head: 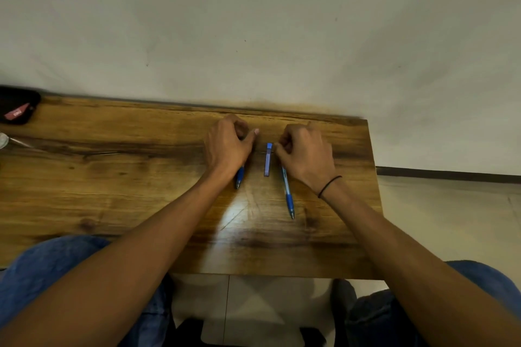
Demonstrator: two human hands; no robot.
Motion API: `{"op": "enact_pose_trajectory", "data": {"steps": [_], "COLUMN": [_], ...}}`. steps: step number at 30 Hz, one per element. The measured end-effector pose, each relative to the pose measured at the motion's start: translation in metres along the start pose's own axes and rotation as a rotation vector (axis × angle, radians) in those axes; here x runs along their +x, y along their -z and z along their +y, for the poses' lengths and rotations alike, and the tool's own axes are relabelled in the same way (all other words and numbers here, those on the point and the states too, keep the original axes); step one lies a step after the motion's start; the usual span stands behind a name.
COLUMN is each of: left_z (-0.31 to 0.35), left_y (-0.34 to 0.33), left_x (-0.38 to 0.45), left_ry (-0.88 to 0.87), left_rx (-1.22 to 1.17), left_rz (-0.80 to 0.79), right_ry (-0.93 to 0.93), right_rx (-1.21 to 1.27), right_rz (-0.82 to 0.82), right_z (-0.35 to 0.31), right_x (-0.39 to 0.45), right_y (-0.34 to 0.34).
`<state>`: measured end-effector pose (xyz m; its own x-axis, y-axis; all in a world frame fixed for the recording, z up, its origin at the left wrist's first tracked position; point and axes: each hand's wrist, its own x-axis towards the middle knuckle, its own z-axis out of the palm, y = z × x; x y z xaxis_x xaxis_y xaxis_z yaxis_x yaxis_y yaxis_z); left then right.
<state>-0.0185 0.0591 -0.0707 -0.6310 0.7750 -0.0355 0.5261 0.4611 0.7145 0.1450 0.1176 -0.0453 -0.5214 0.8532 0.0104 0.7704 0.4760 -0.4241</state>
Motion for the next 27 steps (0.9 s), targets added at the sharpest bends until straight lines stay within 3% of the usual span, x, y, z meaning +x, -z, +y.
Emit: {"op": "enact_pose_trajectory", "data": {"steps": [8, 13, 16, 21, 27], "left_z": [0.008, 0.01, 0.014, 0.02, 0.028], "left_y": [0.005, 0.006, 0.006, 0.006, 0.016], "left_x": [0.007, 0.008, 0.009, 0.011, 0.01], "left_ry": [0.024, -0.008, 0.018, 0.13, -0.204], "left_rx": [-0.002, -0.002, -0.027, -0.357, -0.239], "left_rz": [-0.014, -0.049, -0.102, -0.295, -0.201], "right_ry": [-0.02, -0.142, -0.13, -0.101, -0.059], "right_rx": [-0.27, -0.182, -0.094, -0.045, -0.073], "right_rz": [0.026, 0.016, 0.092, 0.243, 0.331], "right_z": [-0.023, -0.027, -0.025, -0.025, -0.024], "right_x": [-0.008, -0.008, -0.007, -0.007, -0.005], "right_y": [-0.024, -0.025, -0.022, -0.017, -0.011]}}
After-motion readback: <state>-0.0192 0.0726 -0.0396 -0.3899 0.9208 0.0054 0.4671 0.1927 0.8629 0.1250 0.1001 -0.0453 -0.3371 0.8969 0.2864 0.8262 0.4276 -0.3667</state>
